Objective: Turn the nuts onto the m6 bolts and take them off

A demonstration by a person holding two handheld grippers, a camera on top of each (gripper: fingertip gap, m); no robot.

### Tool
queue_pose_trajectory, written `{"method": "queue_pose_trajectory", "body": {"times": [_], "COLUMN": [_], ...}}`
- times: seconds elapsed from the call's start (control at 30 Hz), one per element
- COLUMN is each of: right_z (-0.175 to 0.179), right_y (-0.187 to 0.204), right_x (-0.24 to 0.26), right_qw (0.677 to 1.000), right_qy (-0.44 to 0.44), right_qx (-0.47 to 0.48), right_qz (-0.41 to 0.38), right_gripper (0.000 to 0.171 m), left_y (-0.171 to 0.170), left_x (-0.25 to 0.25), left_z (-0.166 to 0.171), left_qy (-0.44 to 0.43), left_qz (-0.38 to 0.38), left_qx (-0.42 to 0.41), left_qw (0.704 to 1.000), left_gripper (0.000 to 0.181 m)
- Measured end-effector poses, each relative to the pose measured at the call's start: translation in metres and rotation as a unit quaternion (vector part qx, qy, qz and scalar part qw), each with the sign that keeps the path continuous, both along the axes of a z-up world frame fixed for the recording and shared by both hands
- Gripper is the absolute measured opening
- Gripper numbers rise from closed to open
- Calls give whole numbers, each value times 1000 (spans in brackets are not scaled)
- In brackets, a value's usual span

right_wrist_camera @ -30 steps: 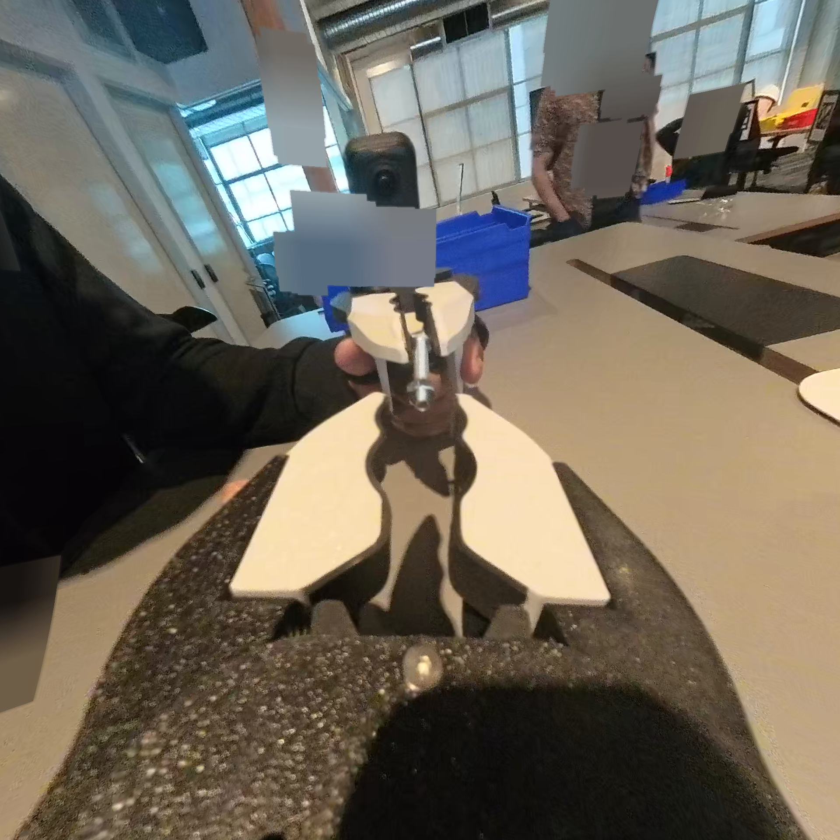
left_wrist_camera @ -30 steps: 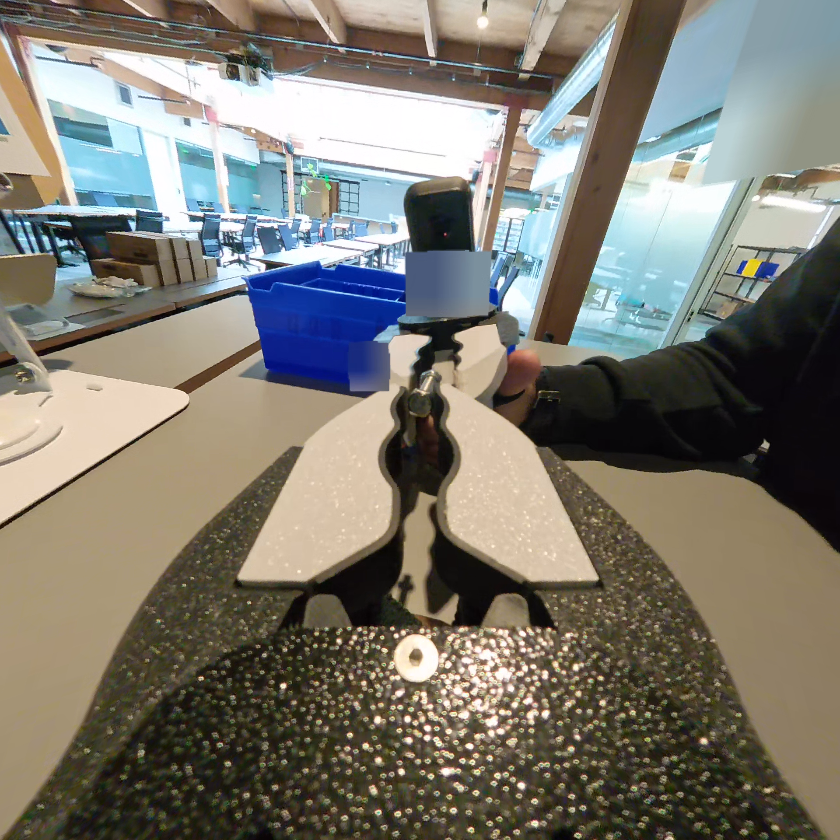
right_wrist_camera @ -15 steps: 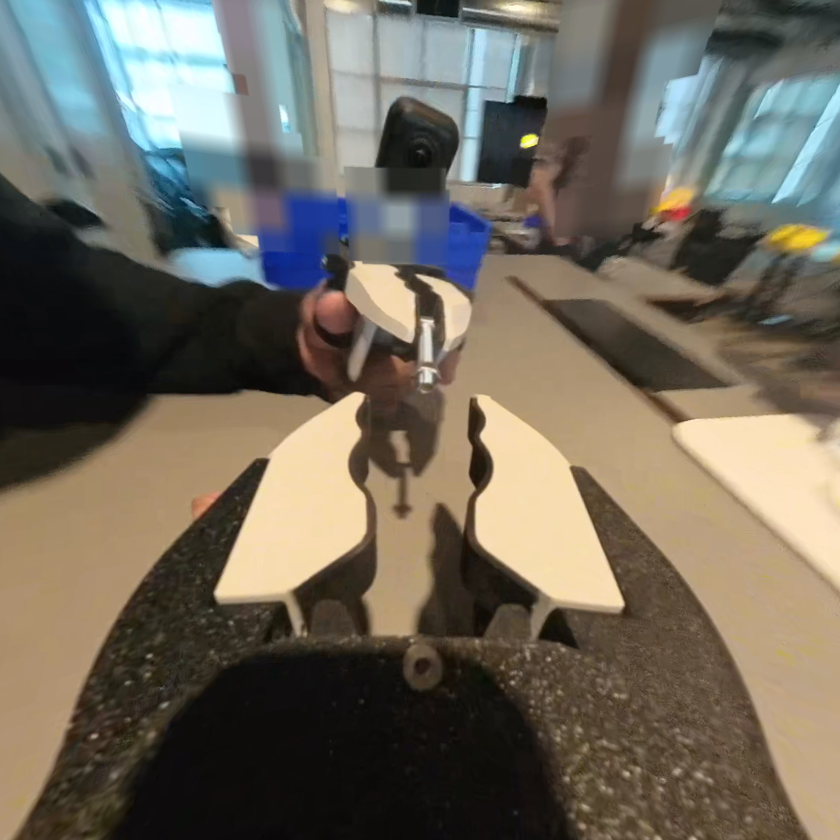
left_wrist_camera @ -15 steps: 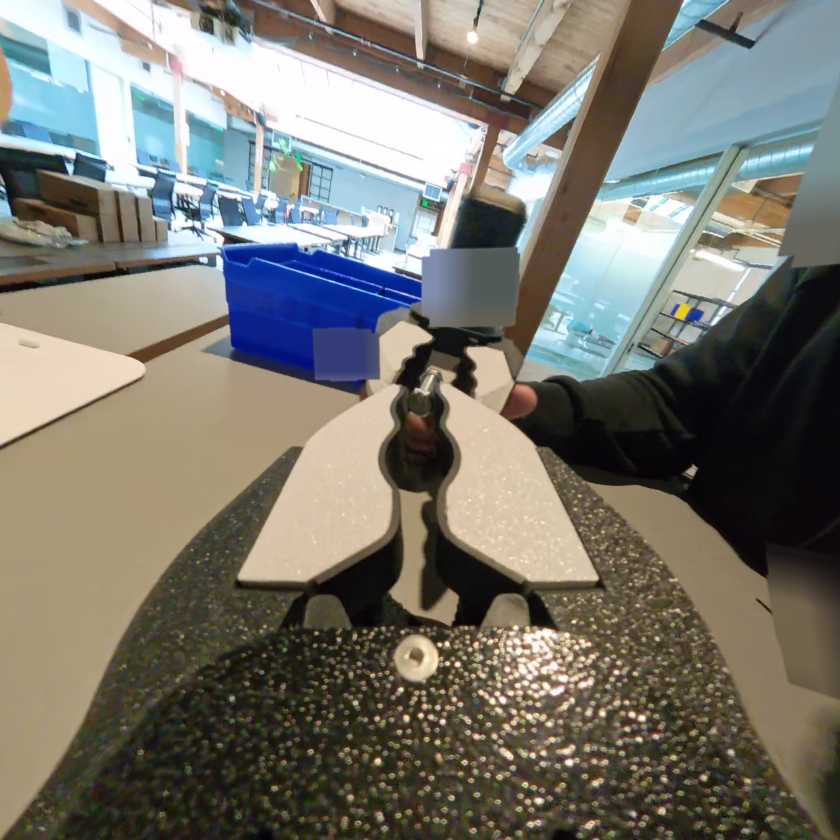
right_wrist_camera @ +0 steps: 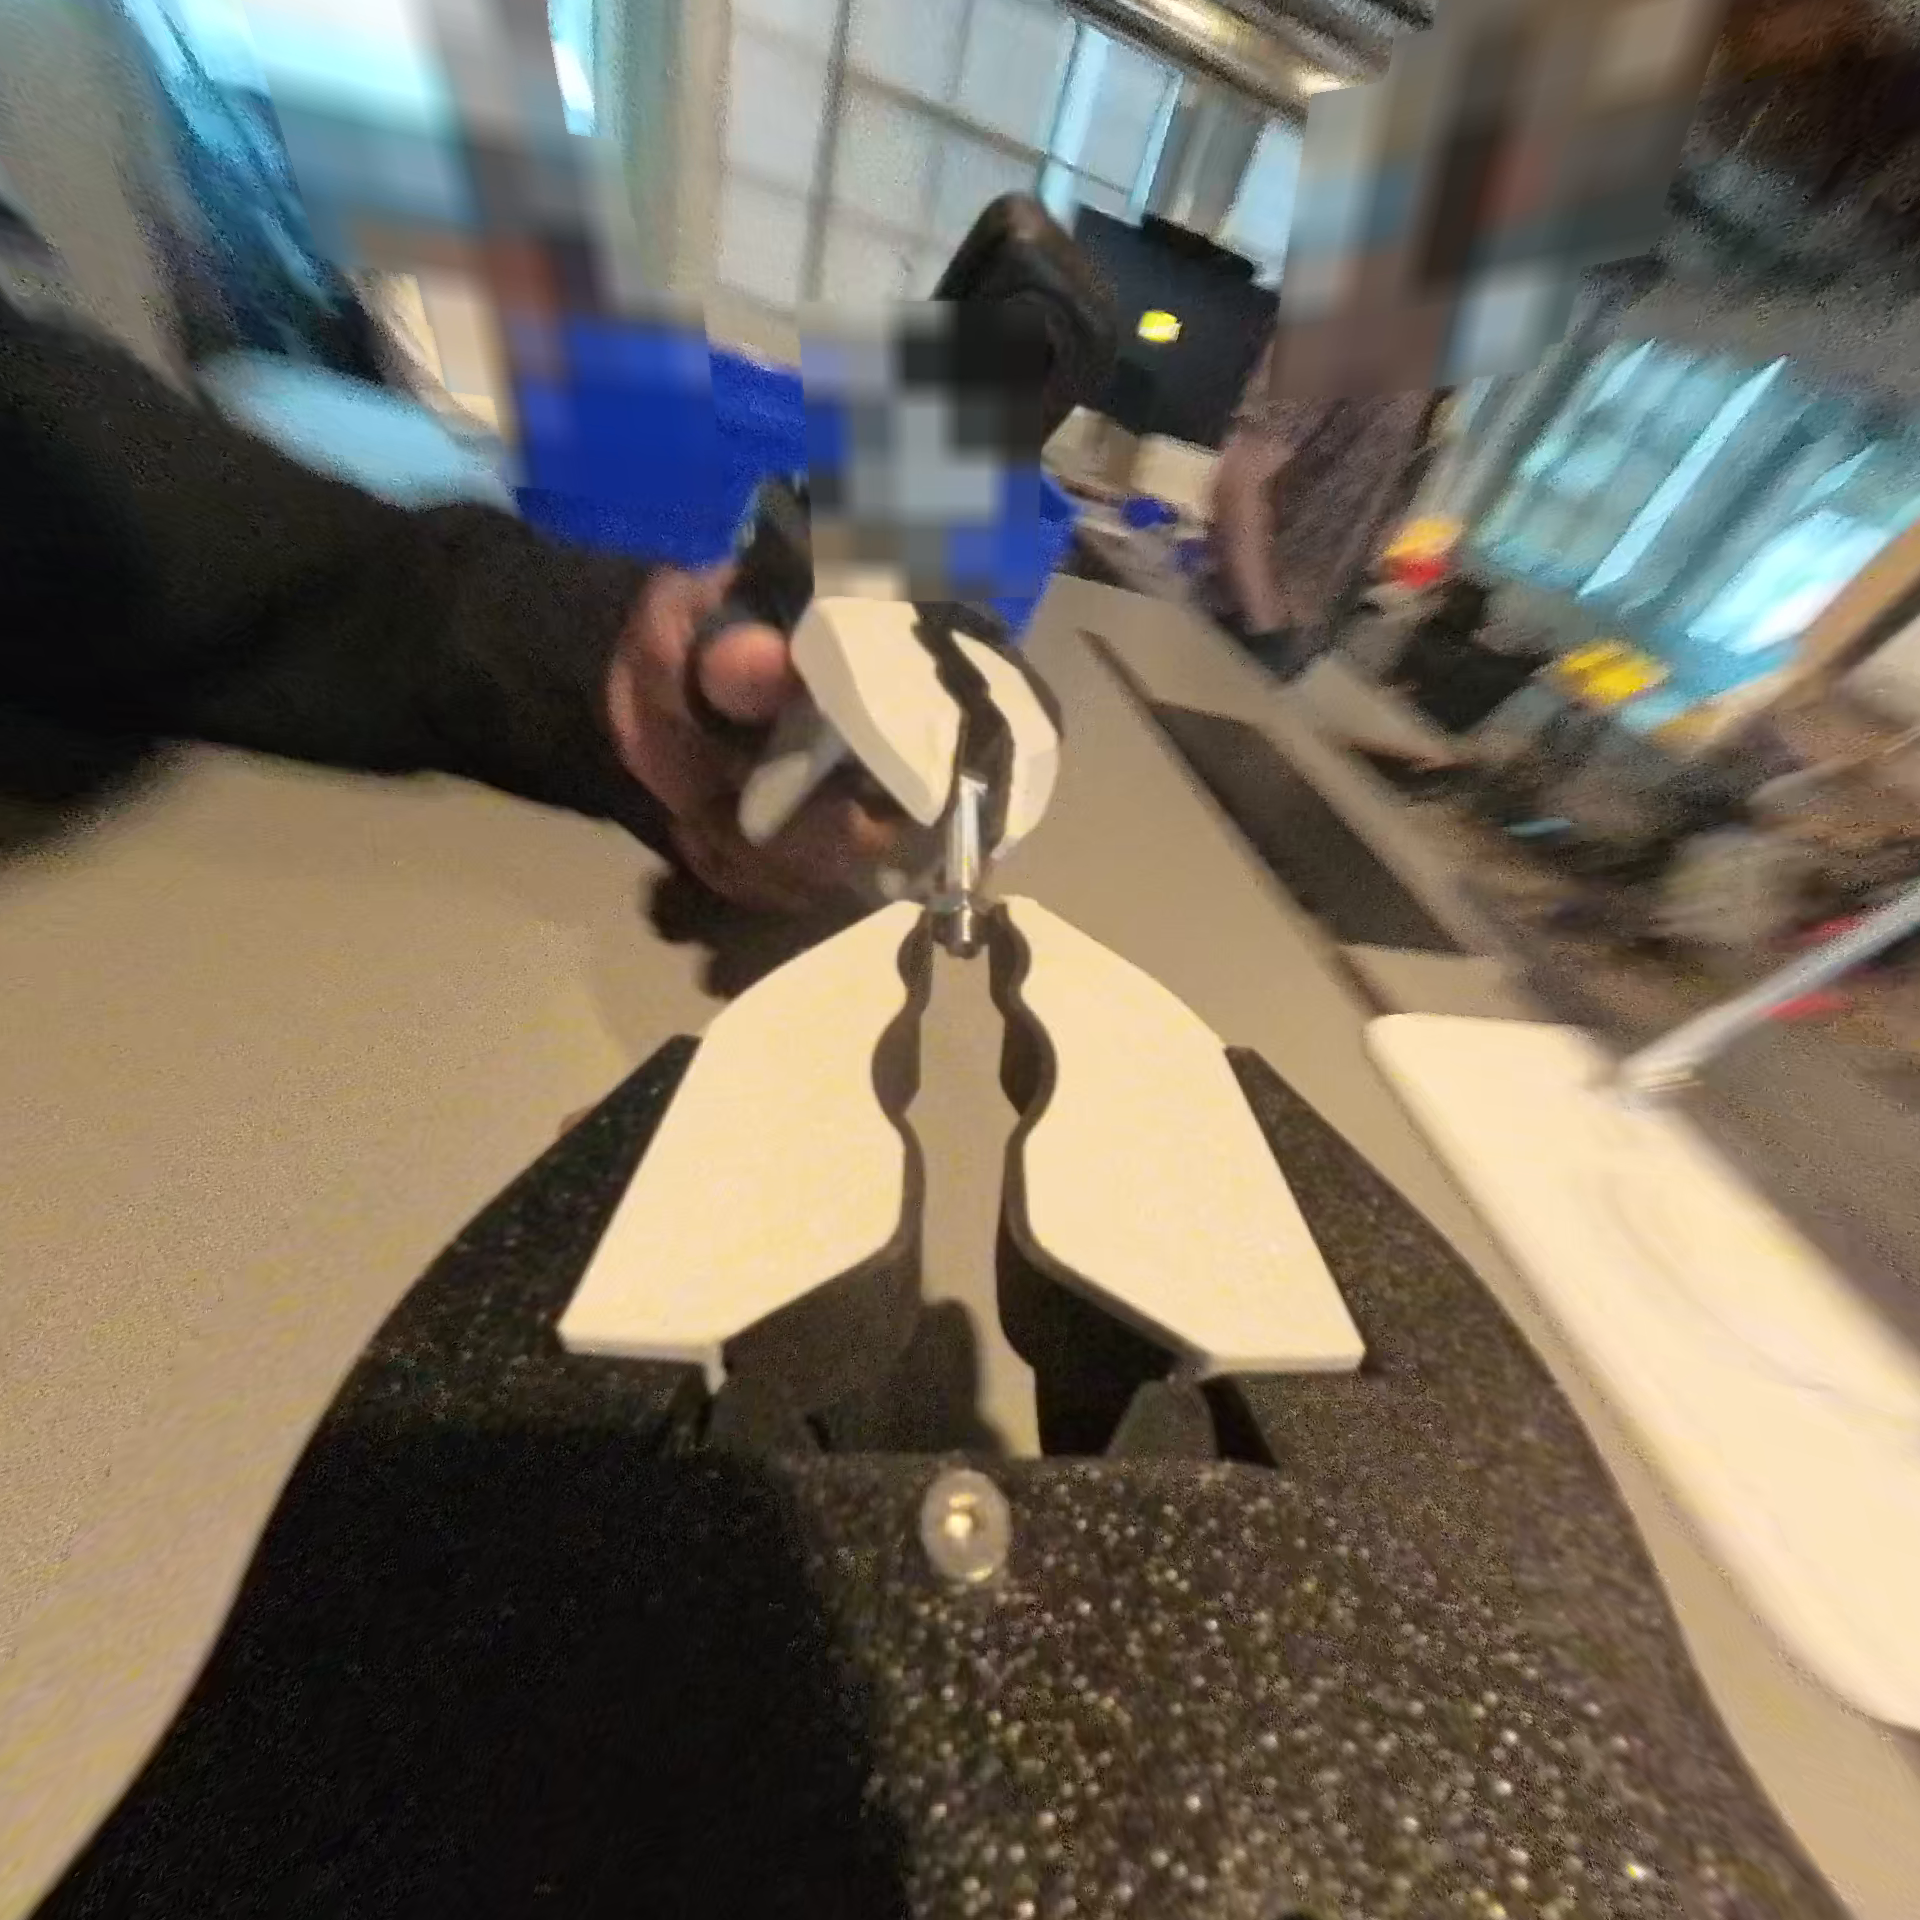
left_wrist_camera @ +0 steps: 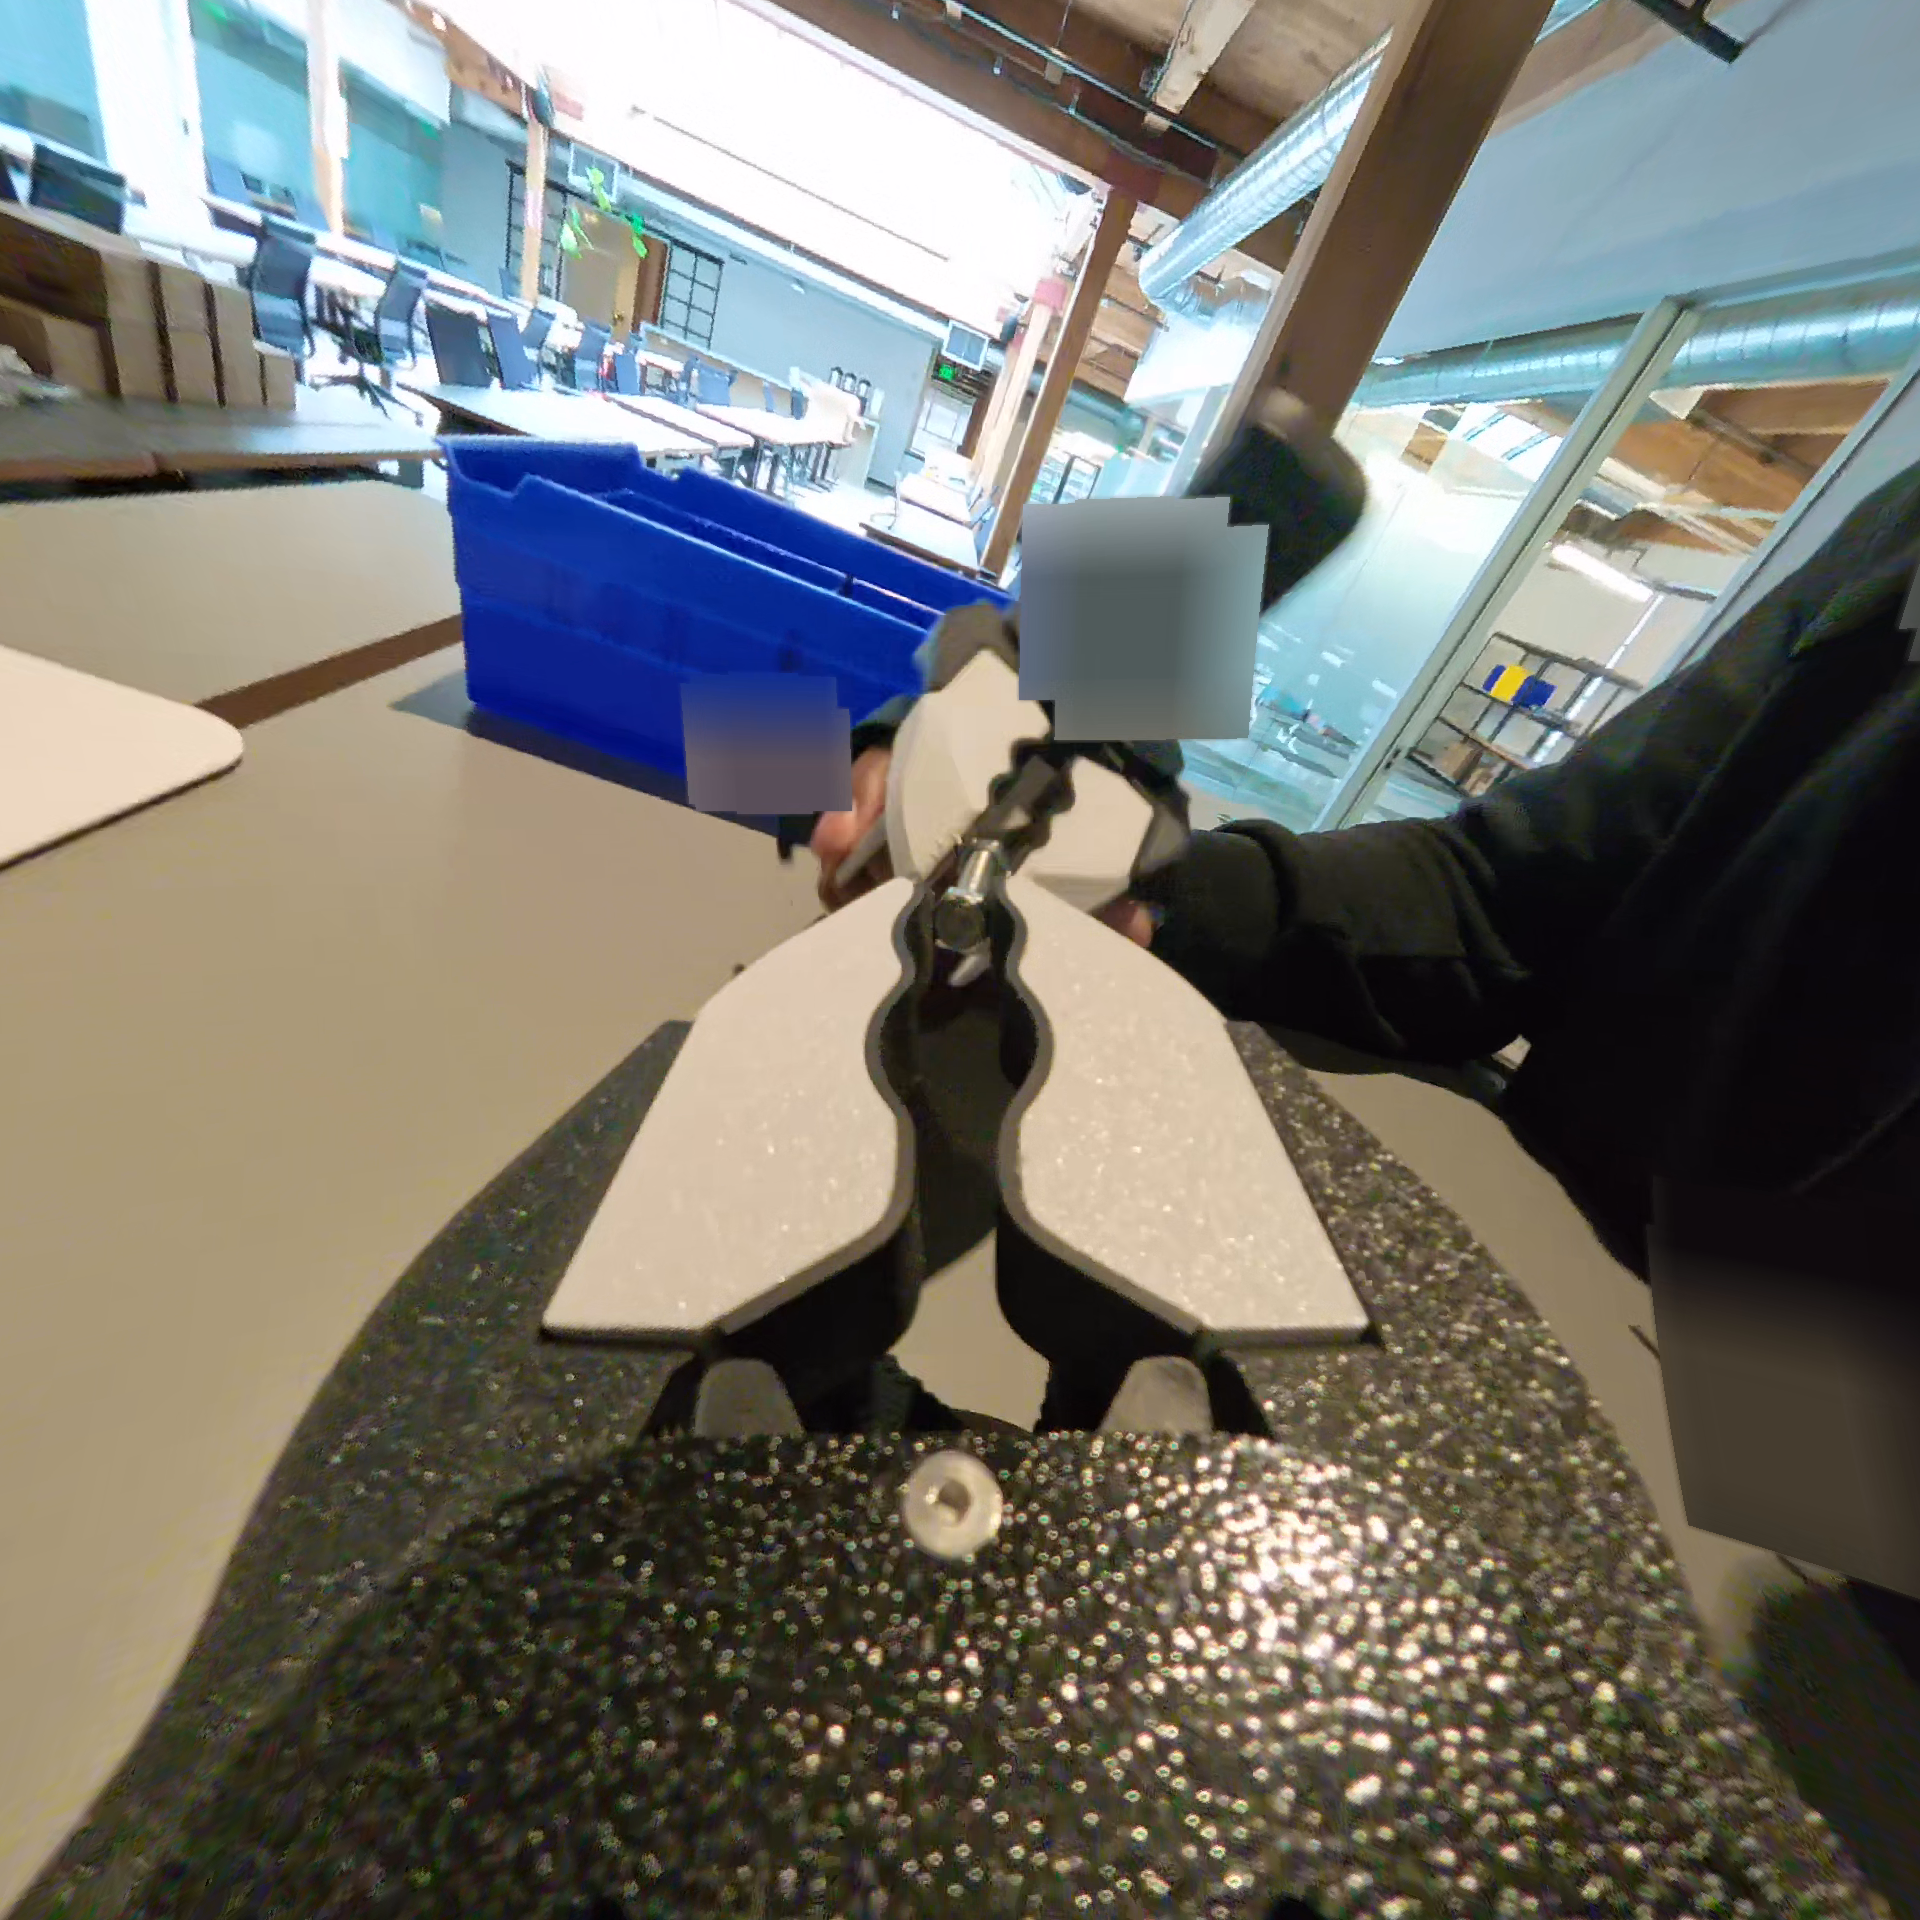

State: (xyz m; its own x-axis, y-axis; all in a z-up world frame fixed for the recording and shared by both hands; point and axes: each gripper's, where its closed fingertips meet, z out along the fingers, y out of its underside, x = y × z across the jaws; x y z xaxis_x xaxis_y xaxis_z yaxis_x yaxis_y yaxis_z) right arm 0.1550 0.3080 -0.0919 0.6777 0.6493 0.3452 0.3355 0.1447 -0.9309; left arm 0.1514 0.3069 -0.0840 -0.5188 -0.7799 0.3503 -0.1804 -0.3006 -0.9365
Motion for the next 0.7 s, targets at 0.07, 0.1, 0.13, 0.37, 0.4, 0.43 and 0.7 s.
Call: {"method": "queue_pose_trajectory", "body": {"times": [0.07, 0.1, 0.13, 0.37, 0.4, 0.43, 0.7], "right_z": [-4, -4, -3, 14, 17, 17, 2], "right_y": [5, 6, 5, -3, -3, -2, 1], "right_x": [4, 4, 2, -5, -4, -4, -7], "right_qw": [991, 990, 994, 951, 940, 931, 984], "right_qy": [-99, -101, -75, 242, 267, 284, 128], "right_qx": [69, 75, 62, -166, -183, -199, -113], "right_qz": [-54, -60, -53, 97, 107, 114, 48], "right_gripper": [10, 10, 10, 40, 39, 38, 10], "left_y": [2, 3, 3, 7, 5, 4, 3], "left_x": [1, 1, -1, -4, -4, -4, -1], "left_z": [-1, 0, 2, 11, 11, 10, 5], "left_qy": [5, 3, -4, -52, -54, -56, -32], "left_qz": [4, 4, 3, 23, 24, 25, 16], "left_qx": [-8, -10, -9, 12, 20, 28, 24], "left_qw": [1000, 1000, 1000, 998, 998, 998, 999], "left_gripper": [10, 10, 10, 10, 10, 10, 10]}}
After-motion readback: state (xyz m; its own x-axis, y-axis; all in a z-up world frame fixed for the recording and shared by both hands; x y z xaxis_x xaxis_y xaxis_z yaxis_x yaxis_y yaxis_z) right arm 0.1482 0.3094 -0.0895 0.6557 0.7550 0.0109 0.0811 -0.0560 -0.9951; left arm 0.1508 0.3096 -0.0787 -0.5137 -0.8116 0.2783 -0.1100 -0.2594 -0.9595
